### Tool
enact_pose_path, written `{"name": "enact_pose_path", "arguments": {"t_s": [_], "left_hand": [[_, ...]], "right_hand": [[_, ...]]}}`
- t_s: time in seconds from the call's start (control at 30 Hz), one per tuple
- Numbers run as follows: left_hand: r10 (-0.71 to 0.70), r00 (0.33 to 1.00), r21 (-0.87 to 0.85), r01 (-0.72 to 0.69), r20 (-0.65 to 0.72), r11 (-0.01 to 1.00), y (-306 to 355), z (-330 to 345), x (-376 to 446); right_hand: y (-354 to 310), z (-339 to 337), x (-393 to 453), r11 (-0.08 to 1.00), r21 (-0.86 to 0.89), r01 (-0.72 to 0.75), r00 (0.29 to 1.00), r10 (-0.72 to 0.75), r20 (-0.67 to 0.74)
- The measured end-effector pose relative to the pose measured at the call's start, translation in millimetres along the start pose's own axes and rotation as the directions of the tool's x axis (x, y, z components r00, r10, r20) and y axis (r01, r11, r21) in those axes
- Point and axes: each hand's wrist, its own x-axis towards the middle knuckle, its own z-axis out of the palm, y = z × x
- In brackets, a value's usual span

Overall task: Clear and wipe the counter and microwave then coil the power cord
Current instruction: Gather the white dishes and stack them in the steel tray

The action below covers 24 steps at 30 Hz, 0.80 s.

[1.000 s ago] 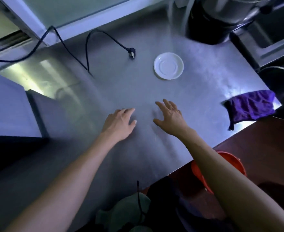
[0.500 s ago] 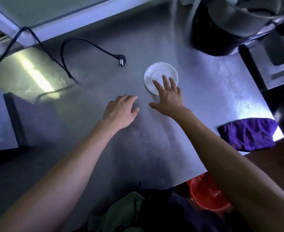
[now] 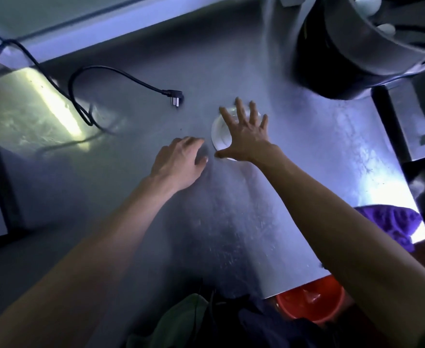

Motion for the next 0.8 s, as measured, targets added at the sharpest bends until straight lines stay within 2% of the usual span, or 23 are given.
{"name": "enact_pose_path", "arguments": {"t_s": [0.37, 0.8], "left_hand": [[-0.086, 0.996, -0.015, 0.086, -0.012, 0.996, -22, -7, -41], [-0.248, 0.960, -0.111, 0.234, -0.132, 0.966, -80, 4, -196]], "right_hand": [[-32, 1, -25, 0.999, 0.008, 0.040, 0.994, -0.039, -0.102], [-147, 21, -126, 0.977, -0.031, 0.213, 0.964, -0.215, -0.159]]}}
